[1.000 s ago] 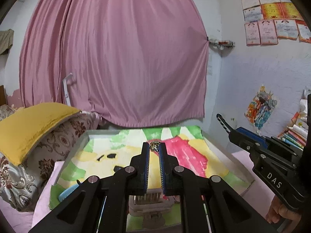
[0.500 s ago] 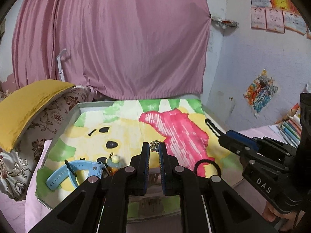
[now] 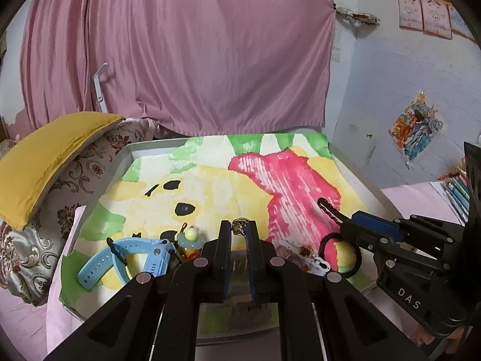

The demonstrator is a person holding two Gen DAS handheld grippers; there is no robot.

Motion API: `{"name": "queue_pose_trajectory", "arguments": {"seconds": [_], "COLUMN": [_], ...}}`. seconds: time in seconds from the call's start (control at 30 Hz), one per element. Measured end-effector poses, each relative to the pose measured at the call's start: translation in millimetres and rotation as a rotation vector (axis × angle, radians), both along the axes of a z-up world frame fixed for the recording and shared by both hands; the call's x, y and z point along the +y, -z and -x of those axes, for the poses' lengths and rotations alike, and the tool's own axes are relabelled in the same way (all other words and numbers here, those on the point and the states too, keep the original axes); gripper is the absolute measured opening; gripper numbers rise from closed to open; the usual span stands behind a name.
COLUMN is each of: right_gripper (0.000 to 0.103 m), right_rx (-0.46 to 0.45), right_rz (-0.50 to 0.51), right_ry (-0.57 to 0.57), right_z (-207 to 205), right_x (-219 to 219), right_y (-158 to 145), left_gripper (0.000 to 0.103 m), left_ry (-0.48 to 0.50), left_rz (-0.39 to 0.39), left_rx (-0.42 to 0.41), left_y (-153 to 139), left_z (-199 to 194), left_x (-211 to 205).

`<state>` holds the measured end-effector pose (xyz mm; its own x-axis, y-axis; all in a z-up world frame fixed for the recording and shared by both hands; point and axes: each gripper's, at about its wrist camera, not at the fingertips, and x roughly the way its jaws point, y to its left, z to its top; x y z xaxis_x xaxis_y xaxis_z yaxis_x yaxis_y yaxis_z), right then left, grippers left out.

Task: Organize jewelry
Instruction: 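Carry the black bracelet and gold charm over the tray with both tools, then open both tools to drop the bracelet and charm into the tray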

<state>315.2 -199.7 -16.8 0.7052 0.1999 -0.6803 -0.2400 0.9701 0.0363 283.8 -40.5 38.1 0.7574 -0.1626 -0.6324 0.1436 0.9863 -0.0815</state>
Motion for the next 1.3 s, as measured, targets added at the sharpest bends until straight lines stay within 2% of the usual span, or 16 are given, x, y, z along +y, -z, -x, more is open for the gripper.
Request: {"name": "queue_pose_trajectory", "arguments": {"seconds": [0.53,1.0,1.2,1.27,1.3], "right_gripper": [0.013,0.013,0.014,0.019,0.026], "right_rx": [0.096,0.062,0.013,-0.011,-0.02], "right_rz": [-0.009,-0.023,-0.035,-0.042,-0.045], "right_ry": [-0.046,-0.021,0.002,0.019,0.026], "right_z": [-7,-4,2,5,6], "right_x": [5,0,-6,-9,-11], "right_y": [12,7,1,-2,-3], "left_gripper": [0.01,0.01,0.024,0.026,0.028], "left_ry": [0.007,0.014,0.005,0.0,-0.003], "left_rz": [-0.033,-0.027,0.003,0.01,0.015], "left_rx": [0.034,0.035,0.028,0.02,0.013], "left_y": [7,7,5,4,3], "left_z": [-2,-1,0,0,1], "left_x": [-2,-3,1,3,4]}}
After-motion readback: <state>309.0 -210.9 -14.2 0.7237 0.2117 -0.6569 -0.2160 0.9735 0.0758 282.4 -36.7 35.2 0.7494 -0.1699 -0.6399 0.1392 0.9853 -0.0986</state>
